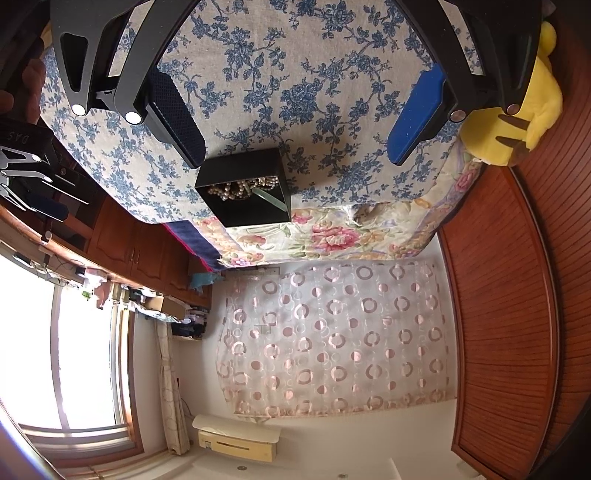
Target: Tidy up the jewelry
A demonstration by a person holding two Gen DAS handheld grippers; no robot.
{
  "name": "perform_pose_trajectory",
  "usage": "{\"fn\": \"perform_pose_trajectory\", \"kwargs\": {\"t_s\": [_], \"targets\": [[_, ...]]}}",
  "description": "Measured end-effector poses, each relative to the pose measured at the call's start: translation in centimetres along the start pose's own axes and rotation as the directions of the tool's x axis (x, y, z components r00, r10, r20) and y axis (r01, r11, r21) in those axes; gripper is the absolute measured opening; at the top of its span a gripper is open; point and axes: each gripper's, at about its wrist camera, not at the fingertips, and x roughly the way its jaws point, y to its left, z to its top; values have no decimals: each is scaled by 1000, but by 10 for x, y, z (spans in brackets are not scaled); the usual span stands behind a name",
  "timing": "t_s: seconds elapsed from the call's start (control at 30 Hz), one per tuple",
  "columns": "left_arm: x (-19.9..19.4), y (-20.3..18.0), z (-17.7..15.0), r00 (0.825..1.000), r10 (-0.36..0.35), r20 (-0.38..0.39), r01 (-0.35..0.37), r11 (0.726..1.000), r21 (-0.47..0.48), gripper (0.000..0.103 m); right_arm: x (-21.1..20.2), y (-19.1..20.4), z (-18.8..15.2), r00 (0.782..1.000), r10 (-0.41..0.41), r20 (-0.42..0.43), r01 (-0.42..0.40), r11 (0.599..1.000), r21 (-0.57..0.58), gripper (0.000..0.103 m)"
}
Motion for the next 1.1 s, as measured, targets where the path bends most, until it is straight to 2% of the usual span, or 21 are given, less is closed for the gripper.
{"fn": "perform_pose_trajectory", "kwargs": {"t_s": [1.1], "targets": [[2,0,-1,1000,3,-4,-3,1000,-1,95,-1,0,0,1000,2,0,-2,1000,4,100]]}}
